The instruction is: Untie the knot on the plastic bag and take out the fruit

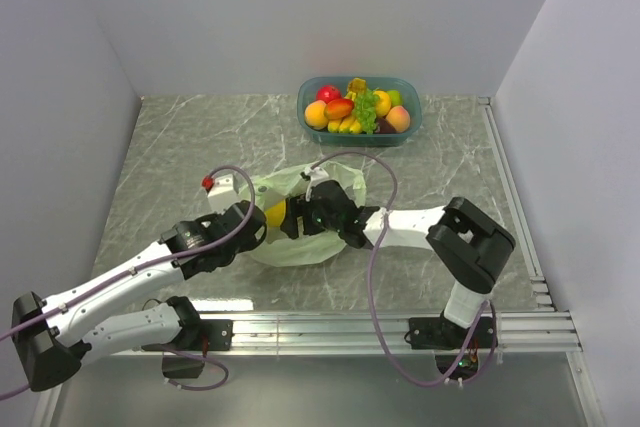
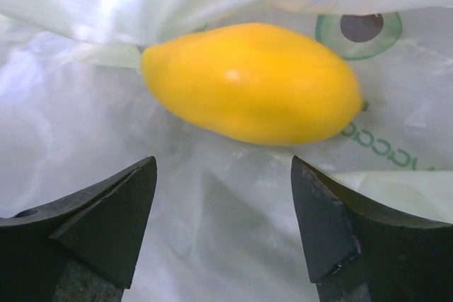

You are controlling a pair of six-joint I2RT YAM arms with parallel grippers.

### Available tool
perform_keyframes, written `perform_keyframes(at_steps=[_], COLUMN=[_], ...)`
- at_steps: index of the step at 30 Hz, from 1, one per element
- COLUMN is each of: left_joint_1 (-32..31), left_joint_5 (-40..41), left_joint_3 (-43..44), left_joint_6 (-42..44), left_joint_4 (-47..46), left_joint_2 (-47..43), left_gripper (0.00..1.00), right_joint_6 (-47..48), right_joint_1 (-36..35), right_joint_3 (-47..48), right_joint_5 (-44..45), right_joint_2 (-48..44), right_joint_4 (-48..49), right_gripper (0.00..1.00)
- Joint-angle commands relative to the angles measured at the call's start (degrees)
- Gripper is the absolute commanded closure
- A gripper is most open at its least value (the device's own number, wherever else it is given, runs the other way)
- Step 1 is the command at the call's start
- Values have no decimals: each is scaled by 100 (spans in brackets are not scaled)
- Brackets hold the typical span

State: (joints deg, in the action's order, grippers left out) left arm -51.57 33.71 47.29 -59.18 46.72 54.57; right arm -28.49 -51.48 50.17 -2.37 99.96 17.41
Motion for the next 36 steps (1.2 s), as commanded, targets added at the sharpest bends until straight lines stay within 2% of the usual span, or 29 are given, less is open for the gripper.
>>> perform_keyframes(at_steps=[1,8,15,19,22,23,24,29,34,36], left_joint_1=[-2,200,209,209,209,209,209,209,209,209], left_joint_5=[-67,-286,-506,-550,-533,-498,-471,-471,-550,-568], left_joint_3=[-306,-1116,-1213,-1195,-1152,-1134,-1125,-1134,-1196,-1230], left_joint_6=[-462,-744,-525,-516,-472,-472,-463,-419,-402,-402], left_joint_4=[-110,-453,-857,-945,-998,-963,-954,-954,-972,-963], left_joint_2=[-235,-385,-96,-104,-113,-104,-95,-122,-139,-157], left_gripper=[99,99,99,100,100,100,99,99,100,99], right_joint_6=[203,502,64,-297,342,953,1177,3081,3999,4176], right_joint_1=[-37,-230,-266,-292,-327,-327,-327,-239,-283,-301], right_joint_3=[1,352,957,1293,1363,1381,1451,1802,2452,2585], right_joint_5=[114,219,1561,1714,1216,1117,1151,-49,-606,-746], right_joint_2=[-433,-592,-320,-232,-197,-170,-153,-205,-38,14], right_joint_4=[-62,-466,-1282,-1801,-1750,-1750,-1802,-2636,-3935,-4087], right_gripper=[16,13,9,7,7,7,6,5,6,6])
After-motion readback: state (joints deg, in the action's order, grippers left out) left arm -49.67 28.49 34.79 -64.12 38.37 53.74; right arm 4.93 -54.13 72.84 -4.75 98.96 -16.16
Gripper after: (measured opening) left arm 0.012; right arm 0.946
